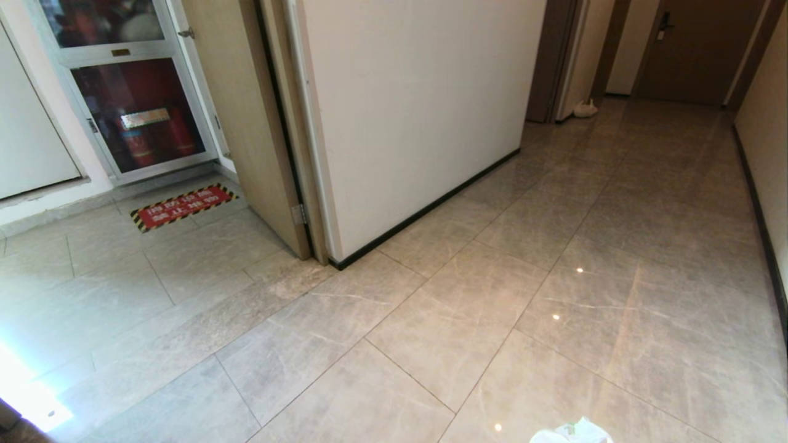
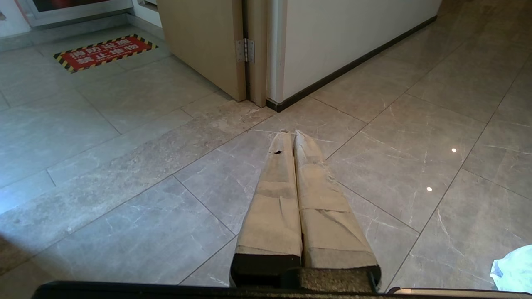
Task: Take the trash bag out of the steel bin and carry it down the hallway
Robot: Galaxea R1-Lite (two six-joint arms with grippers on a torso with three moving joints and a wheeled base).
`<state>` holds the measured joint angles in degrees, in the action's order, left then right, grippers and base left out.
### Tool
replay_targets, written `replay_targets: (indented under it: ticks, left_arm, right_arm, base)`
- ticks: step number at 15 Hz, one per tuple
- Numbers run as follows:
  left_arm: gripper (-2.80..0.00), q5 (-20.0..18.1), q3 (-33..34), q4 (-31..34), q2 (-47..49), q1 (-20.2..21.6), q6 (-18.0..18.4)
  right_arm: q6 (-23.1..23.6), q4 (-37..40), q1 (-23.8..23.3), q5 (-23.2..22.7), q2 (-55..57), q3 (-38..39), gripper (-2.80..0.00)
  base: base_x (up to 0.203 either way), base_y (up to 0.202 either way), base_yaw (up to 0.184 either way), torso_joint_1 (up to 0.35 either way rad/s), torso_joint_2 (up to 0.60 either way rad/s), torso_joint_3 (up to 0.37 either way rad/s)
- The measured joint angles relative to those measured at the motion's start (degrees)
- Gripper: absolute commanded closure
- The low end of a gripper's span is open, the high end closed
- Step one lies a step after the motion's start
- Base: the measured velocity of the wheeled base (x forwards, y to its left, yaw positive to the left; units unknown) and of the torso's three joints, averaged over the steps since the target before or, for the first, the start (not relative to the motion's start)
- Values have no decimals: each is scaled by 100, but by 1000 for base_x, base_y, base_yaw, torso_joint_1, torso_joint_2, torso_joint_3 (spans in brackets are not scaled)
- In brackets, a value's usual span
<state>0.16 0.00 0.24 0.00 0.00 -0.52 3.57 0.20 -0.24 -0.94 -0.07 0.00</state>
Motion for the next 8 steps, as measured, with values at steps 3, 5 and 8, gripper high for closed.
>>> replay_targets:
  ticks: [3, 5, 8]
  left_arm:
    - [0, -2, 0, -2, 0, 0, 12]
    - [0, -2, 0, -9, 0, 0, 19]
    - [0, -2, 0, -4, 0, 0, 15]
  right_arm:
    - [-46, 0, -2, 31, 0, 0, 0]
    - [-83, -2, -2, 34, 0, 0, 0]
    - [-101, -15, -2, 28, 0, 0, 0]
  base:
    - [0, 0, 0, 0, 0, 0]
    - [0, 0, 0, 0, 0, 0]
    - [0, 0, 0, 0, 0, 0]
